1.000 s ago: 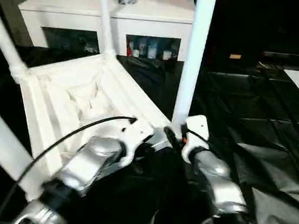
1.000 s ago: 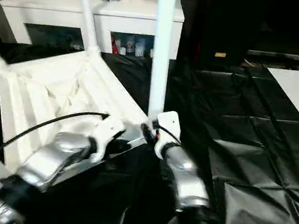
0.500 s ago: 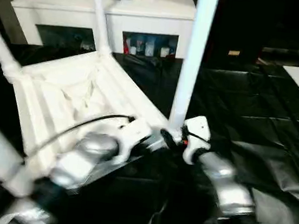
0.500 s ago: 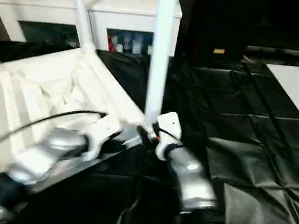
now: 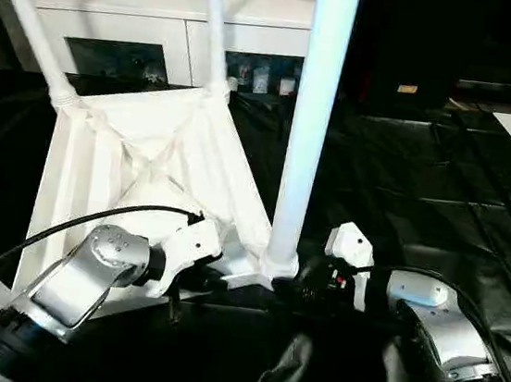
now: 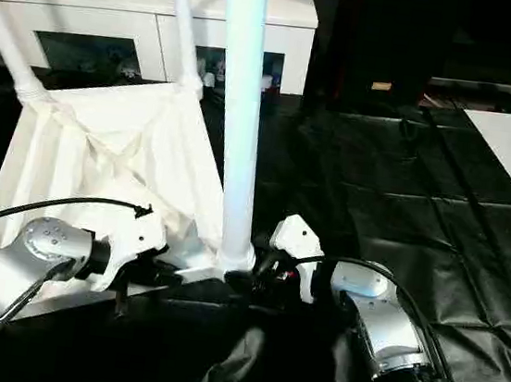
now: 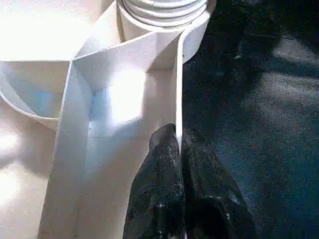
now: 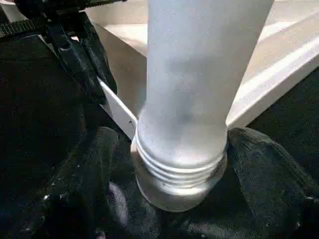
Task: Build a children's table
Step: Rotate leg to tighten
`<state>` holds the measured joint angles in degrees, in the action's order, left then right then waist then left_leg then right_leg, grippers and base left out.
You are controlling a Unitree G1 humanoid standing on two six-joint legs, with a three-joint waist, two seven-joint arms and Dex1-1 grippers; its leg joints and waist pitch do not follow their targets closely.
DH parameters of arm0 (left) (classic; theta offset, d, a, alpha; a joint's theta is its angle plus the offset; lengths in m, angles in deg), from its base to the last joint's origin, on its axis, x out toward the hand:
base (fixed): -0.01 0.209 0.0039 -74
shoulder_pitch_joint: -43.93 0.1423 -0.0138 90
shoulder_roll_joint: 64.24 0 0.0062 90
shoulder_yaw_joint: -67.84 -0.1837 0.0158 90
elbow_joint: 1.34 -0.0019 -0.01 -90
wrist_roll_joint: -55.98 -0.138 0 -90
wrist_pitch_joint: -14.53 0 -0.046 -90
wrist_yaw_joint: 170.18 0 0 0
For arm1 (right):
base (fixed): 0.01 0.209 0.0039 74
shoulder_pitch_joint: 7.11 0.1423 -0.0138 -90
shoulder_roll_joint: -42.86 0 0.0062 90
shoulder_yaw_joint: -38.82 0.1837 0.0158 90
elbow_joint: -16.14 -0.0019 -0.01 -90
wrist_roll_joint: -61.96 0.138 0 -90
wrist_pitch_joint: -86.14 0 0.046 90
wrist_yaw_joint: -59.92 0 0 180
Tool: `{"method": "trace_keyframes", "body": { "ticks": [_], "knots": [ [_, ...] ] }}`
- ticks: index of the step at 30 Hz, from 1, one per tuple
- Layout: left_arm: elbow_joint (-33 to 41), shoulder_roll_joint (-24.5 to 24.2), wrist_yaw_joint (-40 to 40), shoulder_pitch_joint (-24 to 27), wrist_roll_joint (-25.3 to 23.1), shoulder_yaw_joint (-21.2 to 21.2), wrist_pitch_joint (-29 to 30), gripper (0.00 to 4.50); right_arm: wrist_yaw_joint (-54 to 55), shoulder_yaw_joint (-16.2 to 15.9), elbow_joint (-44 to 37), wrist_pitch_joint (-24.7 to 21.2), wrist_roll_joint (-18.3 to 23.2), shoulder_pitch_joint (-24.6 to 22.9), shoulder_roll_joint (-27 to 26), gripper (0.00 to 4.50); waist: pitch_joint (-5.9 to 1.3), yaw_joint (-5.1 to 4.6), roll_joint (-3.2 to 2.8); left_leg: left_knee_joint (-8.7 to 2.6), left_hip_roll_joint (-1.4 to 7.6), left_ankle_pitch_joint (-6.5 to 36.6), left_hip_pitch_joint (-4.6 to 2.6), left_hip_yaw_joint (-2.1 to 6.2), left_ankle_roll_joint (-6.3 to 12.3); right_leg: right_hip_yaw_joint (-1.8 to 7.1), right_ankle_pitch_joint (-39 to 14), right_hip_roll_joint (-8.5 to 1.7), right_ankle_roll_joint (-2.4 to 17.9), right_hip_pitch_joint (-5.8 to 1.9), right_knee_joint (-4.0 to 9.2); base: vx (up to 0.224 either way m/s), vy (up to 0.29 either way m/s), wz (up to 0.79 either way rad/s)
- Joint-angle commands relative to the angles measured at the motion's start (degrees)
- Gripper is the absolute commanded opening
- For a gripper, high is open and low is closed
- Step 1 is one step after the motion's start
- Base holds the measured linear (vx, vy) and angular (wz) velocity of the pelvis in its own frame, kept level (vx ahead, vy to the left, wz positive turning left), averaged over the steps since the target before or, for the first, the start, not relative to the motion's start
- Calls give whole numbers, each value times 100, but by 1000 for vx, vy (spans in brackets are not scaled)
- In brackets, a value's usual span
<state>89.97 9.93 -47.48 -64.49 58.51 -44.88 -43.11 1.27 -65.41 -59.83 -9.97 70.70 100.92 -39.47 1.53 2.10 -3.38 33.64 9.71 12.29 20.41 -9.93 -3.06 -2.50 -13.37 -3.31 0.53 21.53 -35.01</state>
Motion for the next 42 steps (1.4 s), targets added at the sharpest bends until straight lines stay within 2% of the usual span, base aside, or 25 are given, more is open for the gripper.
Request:
{"method": "trace_keyframes", "body": {
  "ticks": [1,4,13,17,21,23,24,25,26,29,30,32,33,34,35,36,38,41,42],
  "knots": [
    [-171,-90,-167,186,-48,-286,224,0,-87,-87,-1,44,53,97,-36,373,-211,32,48,-389,347,681,9,137,493,270,-217,-480,1504,-245,391,0,0,0],
    [-101,-142,-175,224,-7,-279,263,0,-90,-59,170,94,101,157,-135,348,-236,34,58,-359,335,423,16,136,591,259,251,-475,1576,-254,340,0,0,0],
    [-8,-198,-209,287,-5,-303,345,0,-206,-88,257,96,53,137,-153,269,-228,42,49,-352,336,446,12,133,631,250,160,-472,1591,-255,342,0,0,0],
    [-2,-218,-210,289,-5,-326,363,0,-224,-84,297,112,54,146,-162,263,-235,41,60,-346,330,433,12,132,604,252,157,-470,1584,-263,341,0,0,0],
    [-84,-109,-133,289,21,-282,388,0,215,152,480,43,131,148,-438,260,-237,36,68,-340,327,378,17,129,643,251,219,-476,1606,-259,330,0,0,0],
    [-129,-52,-80,289,25,-265,390,0,406,209,558,25,107,155,-526,260,-222,24,72,-351,323,437,22,128,609,252,83,-476,1602,-254,348,0,0,0],
    [-370,227,246,232,-17,-180,410,0,1005,346,752,7,26,149,-800,260,-178,-4,72,-381,319,712,13,121,473,253,-407,-475,1549,-230,401,0,0,0],
    [-542,428,508,177,-55,-104,437,0,1362,411,815,-39,-23,126,-960,260,-162,-21,76,-404,321,844,9,126,394,255,-654,-477,1513,-230,426,0,0,0],
    [-708,618,735,113,-82,-38,460,0,1739,460,869,-126,-98,106,-1109,260,-145,-24,80,-421,309,1122,-22,130,232,257,-1233,-483,1384,-220,475,0,0,0],
    [-1043,1021,1195,-50,-117,101,509,0,2662,579,979,-272,-309,70,-1449,260,-152,-25,67,-459,315,1287,-32,163,44,266,-1695,-490,1144,-219,509,0,0,0],
    [-1172,1160,1356,-119,-135,146,525,0,2942,632,1017,-357,-353,63,-1581,260,-151,-28,47,-468,313,1410,-47,167,-21,272,-1769,-484,1051,-181,530,0,0,0],
    [-1521,1491,1737,-305,-234,202,500,0,3755,702,1170,-536,-623,83,-1872,260,-154,-33,50,-474,313,1459,-51,165,-36,287,-1756,-482,1032,-166,534,0,0,0],
    [-1791,1726,1981,-448,-311,230,447,0,4323,735,1315,-620,-809,122,-2071,260,-127,-41,25,-479,293,1547,-84,145,-99,294,-1819,-463,1001,-110,573,0,0,0],
    [-1835,1760,2016,-471,-327,229,434,0,4397,734,1339,-625,-835,132,-2101,260,-125,-36,33,-489,289,1637,-94,162,-133,288,-1948,-473,977,-126,575,0,0,0],
    [-1972,1870,2127,-543,-374,227,395,0,4626,731,1415,-640,-915,160,-2196,260,-116,-36,35,-497,280,1803,-98,179,-162,284,-2244,-491,872,-128,600,0,0,0],
    [-2150,1978,2226,-632,-450,189,333,0,4828,691,1499,-633,-999,205,-2307,260,-113,-33,8,-506,293,1899,-110,188,-170,295,-2372,-507,825,-115,613,0,0,0],
    [-2338,2056,2243,-735,-538,94,260,0,4700,522,1495,-534,-1031,247,-2407,260,-118,-42,15,-523,284,2016,-102,208,-146,307,-2496,-496,672,-107,640,0,0,0],
    [-2328,2008,2114,-756,-561,3,287,0,4472,582,1292,-272,-852,194,-2443,260,-125,-24,5,-538,309,2001,-91,206,-118,327,-2187,-506,722,-107,622,0,0,0],
    [-2314,1986,2086,-752,-564,-13,300,0,4457,593,1263,-233,-844,192,-2430,294,-127,-22,0,-538,307,1997,-92,205,-117,326,-2159,-503,735,-109,616,0,0,0]
  ]
}}
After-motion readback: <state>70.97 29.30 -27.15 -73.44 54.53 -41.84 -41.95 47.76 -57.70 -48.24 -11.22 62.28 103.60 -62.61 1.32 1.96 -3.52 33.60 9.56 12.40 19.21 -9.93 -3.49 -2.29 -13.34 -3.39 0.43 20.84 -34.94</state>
